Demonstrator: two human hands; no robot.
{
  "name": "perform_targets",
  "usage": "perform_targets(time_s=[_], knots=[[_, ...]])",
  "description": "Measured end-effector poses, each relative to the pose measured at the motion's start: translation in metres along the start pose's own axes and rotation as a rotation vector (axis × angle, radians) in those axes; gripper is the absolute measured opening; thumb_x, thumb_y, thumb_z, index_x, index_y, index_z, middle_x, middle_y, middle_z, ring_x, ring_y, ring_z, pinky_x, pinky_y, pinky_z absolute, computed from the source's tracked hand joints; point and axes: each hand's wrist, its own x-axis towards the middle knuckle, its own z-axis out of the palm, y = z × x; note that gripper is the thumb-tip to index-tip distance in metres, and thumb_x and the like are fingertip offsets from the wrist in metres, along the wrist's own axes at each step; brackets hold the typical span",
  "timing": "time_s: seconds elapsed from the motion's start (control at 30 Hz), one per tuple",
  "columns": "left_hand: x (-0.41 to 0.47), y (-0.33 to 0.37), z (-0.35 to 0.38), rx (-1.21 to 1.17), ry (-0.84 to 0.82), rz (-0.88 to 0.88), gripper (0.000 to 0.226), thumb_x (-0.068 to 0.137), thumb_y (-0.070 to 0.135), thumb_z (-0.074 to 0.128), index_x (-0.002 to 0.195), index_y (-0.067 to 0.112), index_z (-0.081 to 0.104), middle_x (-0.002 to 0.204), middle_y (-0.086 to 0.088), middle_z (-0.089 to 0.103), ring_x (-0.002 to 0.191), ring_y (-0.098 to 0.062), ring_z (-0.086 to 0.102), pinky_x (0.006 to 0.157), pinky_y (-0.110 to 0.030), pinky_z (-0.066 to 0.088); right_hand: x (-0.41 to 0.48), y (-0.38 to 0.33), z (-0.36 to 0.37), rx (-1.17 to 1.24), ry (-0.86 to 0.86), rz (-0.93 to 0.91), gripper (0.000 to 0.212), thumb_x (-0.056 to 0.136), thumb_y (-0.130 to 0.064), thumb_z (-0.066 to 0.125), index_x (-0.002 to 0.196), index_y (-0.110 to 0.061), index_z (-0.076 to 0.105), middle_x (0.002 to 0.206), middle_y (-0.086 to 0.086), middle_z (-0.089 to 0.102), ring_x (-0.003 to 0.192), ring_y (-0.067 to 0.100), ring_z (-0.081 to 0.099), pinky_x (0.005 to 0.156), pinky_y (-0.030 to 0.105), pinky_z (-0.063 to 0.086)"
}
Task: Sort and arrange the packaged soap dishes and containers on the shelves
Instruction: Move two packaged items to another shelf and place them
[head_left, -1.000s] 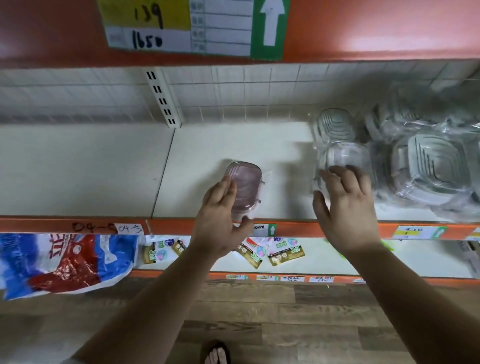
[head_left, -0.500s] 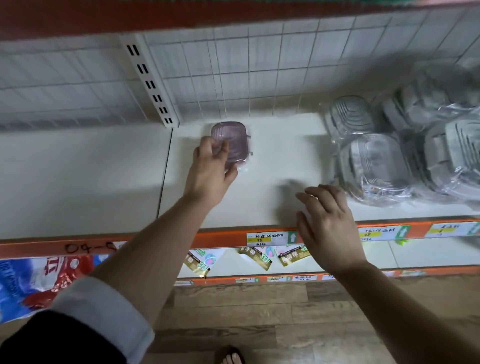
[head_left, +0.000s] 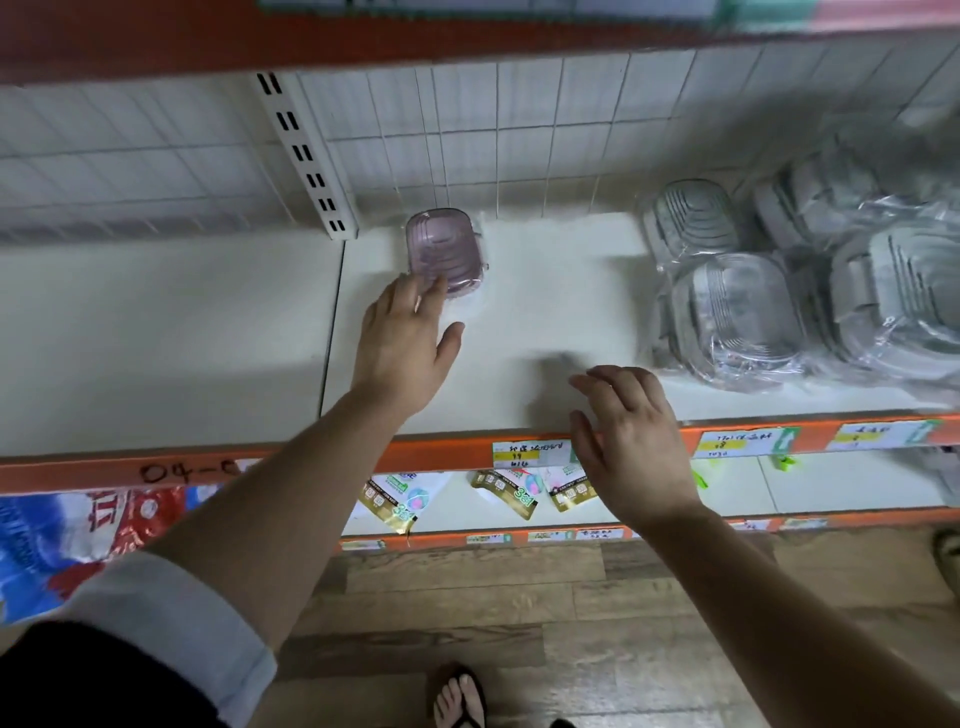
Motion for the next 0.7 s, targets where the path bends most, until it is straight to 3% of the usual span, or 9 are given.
perform_targets(time_s=[0.17, 0.3, 0.43, 0.7], knots=[[-0.073, 0.027, -0.028, -0.112, 0.088, 0.019, 0.038, 0.093, 0.026, 0.052, 0.123, 0.006, 0.065, 0.120, -0.014, 0.063, 0.113, -0.034, 0.059, 0.095, -0.044, 0.043, -0.011, -0.021, -0.036, 0.027, -0.047, -0.040, 0.029, 0.084, -0.005, 0.066, 0.113, 0.001, 0.065, 0.109, 0.019, 0.063, 0.099, 0.040, 0.057, 0.089, 0.046, 0.049], [-0.119, 0.043, -0.074, -0.080, 0.108, 0.046, 0.039, 0.093, 0.031, 0.043, 0.111, 0.010, 0.071, 0.106, -0.006, 0.070, 0.095, -0.028, 0.067, 0.087, -0.039, 0.046, -0.024, -0.049, -0.080, 0.058, -0.050, -0.064, 0.028, 0.085, -0.008, 0.067, 0.112, -0.001, 0.066, 0.107, 0.016, 0.065, 0.096, 0.039, 0.058, 0.088, 0.044, 0.049], [-0.154, 0.054, -0.128, -0.053, 0.177, 0.064, 0.029, 0.093, 0.026, 0.047, 0.099, 0.013, 0.072, 0.089, -0.003, 0.071, 0.072, -0.027, 0.066, 0.080, -0.036, 0.046, -0.033, -0.087, -0.126, 0.082, -0.076, -0.096, 0.028, 0.084, -0.011, 0.065, 0.110, -0.002, 0.067, 0.104, 0.014, 0.066, 0.095, 0.039, 0.059, 0.084, 0.044, 0.050], [-0.211, 0.058, -0.235, -0.056, 0.282, -0.048, 0.033, 0.094, 0.027, 0.043, 0.092, 0.011, 0.072, 0.083, -0.003, 0.072, 0.068, -0.027, 0.066, 0.080, -0.037, 0.046, -0.031, -0.173, -0.182, 0.151, -0.007, -0.147, 0.019, 0.088, -0.016, 0.061, 0.102, -0.005, 0.067, 0.096, 0.011, 0.066, 0.092, 0.036, 0.058, 0.083, 0.042, 0.046]])
